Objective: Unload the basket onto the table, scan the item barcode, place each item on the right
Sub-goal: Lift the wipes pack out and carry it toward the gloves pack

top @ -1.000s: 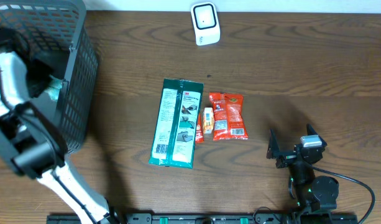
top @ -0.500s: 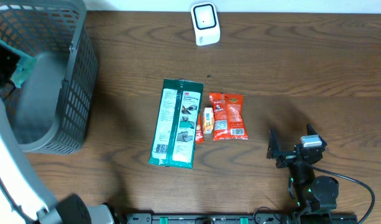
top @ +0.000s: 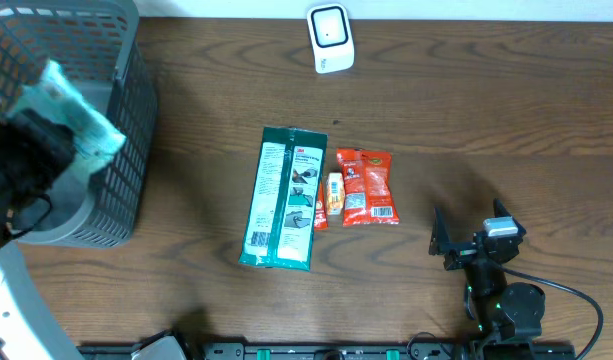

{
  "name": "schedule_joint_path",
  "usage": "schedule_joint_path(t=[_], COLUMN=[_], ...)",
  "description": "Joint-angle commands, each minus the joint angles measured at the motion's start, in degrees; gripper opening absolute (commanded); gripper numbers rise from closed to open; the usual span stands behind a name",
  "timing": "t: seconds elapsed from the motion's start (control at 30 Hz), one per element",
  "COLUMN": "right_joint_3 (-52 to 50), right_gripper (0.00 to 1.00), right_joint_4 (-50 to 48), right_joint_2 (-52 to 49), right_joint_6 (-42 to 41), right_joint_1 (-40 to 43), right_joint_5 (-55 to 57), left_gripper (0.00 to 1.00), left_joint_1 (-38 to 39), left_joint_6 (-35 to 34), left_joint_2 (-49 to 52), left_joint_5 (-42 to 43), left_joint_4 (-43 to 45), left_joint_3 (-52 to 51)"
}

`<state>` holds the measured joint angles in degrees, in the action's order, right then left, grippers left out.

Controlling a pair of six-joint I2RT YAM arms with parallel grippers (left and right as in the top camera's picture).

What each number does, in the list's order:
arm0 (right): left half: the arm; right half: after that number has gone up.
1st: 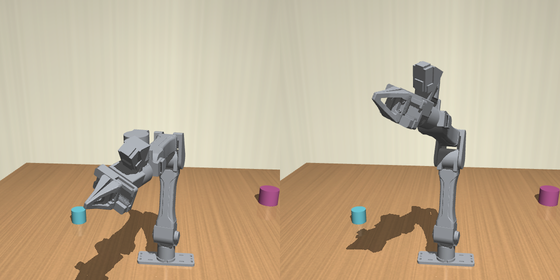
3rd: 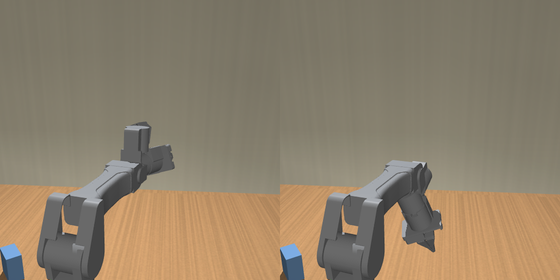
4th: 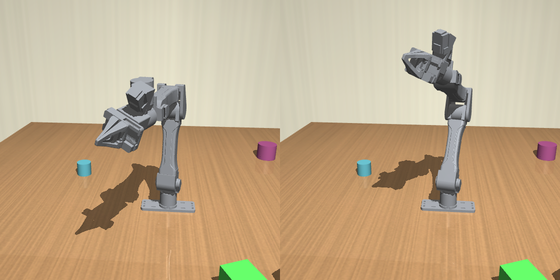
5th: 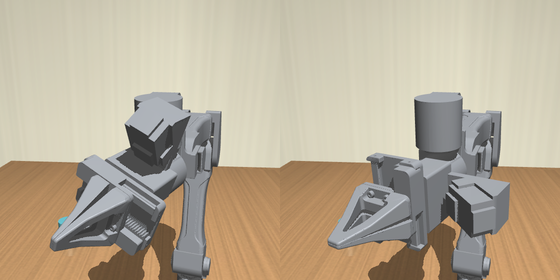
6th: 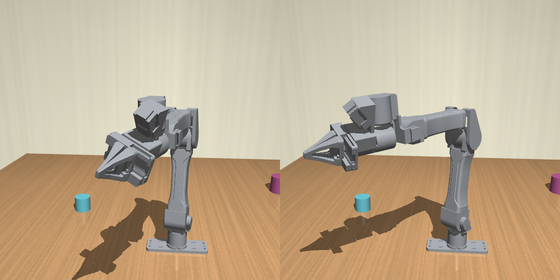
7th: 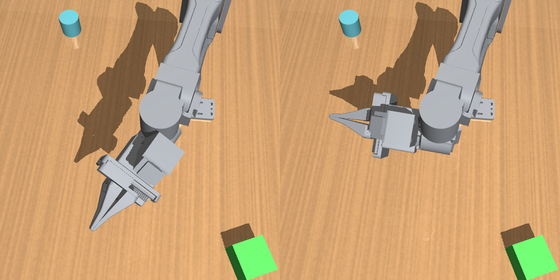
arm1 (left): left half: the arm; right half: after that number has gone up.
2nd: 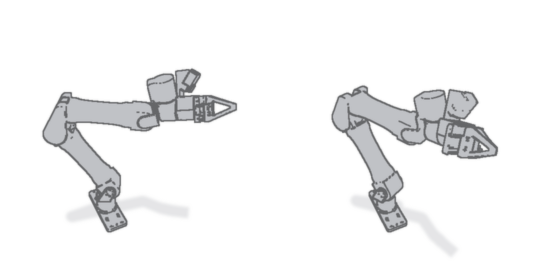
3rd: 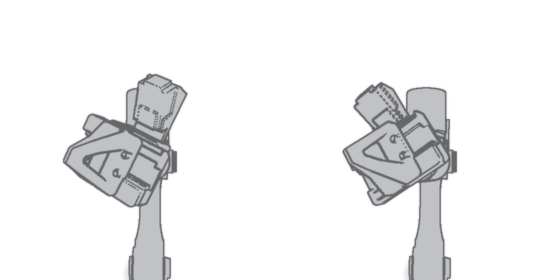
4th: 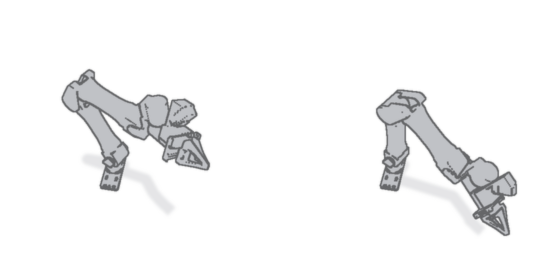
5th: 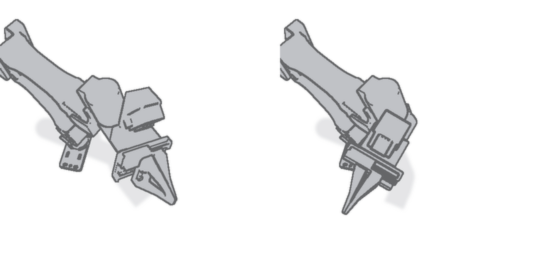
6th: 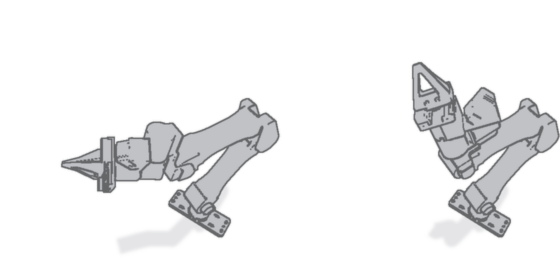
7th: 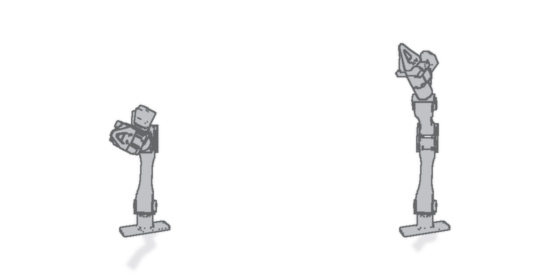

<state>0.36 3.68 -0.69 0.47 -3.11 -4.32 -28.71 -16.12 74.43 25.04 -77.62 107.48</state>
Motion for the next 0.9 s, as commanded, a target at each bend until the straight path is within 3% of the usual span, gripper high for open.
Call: schedule_joint_path(t=[0.0,0.27,0.6,0.87], right_joint_3=[-0.1,-0.1,-0.1,-0.1], right_gripper=[0.99,0.99,0.99,0.99], right_joint_4=[0.2,0.2,0.2,0.2], right_joint_2=[0.3,0.3,0.3,0.3], right_joint_6=[0.3,0.3,0.3,0.3], right_joint_1=[0.6,0.6,0.6,0.6], right_joint_5=[-0.3,-0.3,-0.3,-0.3], left_gripper=[0.07,0.08,0.07,0.07], left_joint_1=[3.1,14.9,28.7,35.1], left_joint_6=[5.1,6.1,6.0,6.0], left_joint_2=[0.5,0.5,0.5,0.9], left_joint_5=[4.6,4.5,4.5,4.3], left_joint_4=[-1.1,-0.8,8.6,15.5], left_joint_3=[-1.8,-10.5,-25.5,-33.6])
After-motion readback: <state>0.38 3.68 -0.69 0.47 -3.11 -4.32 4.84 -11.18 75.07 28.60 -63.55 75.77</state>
